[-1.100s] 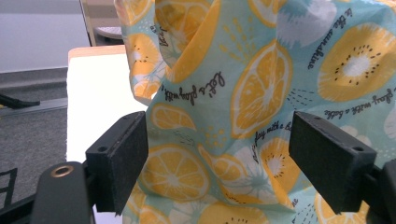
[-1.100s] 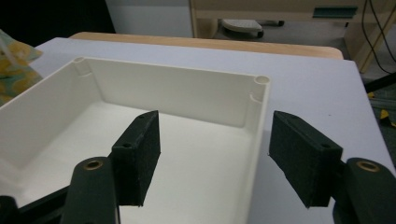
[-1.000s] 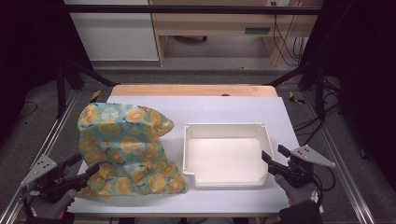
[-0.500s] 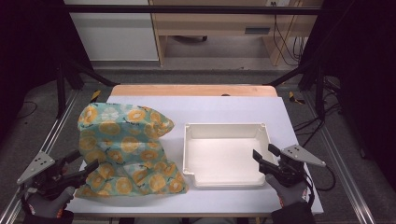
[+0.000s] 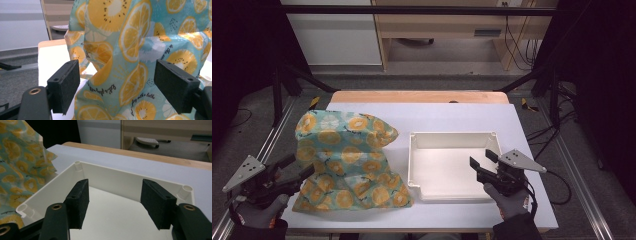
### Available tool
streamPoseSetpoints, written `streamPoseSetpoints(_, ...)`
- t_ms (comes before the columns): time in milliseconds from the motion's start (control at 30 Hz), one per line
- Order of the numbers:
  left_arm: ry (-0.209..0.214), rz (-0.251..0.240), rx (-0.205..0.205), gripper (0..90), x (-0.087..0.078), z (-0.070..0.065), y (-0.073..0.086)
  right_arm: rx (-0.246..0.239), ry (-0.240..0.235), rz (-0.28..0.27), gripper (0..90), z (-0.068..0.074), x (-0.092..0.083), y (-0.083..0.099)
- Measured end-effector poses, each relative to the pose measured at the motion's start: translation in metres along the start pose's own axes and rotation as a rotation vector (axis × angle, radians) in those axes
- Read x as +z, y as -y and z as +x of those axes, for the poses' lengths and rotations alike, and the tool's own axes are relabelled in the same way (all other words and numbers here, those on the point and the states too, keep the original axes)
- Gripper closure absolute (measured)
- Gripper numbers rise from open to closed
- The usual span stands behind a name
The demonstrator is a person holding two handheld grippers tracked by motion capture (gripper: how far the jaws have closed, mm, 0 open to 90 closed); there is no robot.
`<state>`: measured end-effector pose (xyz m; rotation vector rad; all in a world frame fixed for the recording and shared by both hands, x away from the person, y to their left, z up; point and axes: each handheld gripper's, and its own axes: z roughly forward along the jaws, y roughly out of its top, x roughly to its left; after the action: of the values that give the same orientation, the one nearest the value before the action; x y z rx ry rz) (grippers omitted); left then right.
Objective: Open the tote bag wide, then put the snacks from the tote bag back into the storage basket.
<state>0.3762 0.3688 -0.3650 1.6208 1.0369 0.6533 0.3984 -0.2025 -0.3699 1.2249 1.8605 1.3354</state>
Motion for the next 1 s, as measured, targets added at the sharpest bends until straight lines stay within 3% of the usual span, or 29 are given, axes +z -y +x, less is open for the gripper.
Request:
streamPoseSetpoints(467, -0.004, -0.02, 0.01, 21.5, 0.0, -0.002, -0.014, -0.023, -0.089, -0.033, 40.2, 0.029, 0.016, -0.024)
streamPoseSetpoints(733, -0.003, -0.03, 0.027, 21.7, 0.003, -0.006, -0.023, -0.062, -0.144, -0.05, 40.0, 0.054, 0.025, -0.036)
streamPoseSetpoints(1000, -0.006, -0.032, 0.028, 22.5, 0.007, -0.007, -0.028, -0.092, -0.176, -0.049, 41.5, 0.069, 0.032, -0.042)
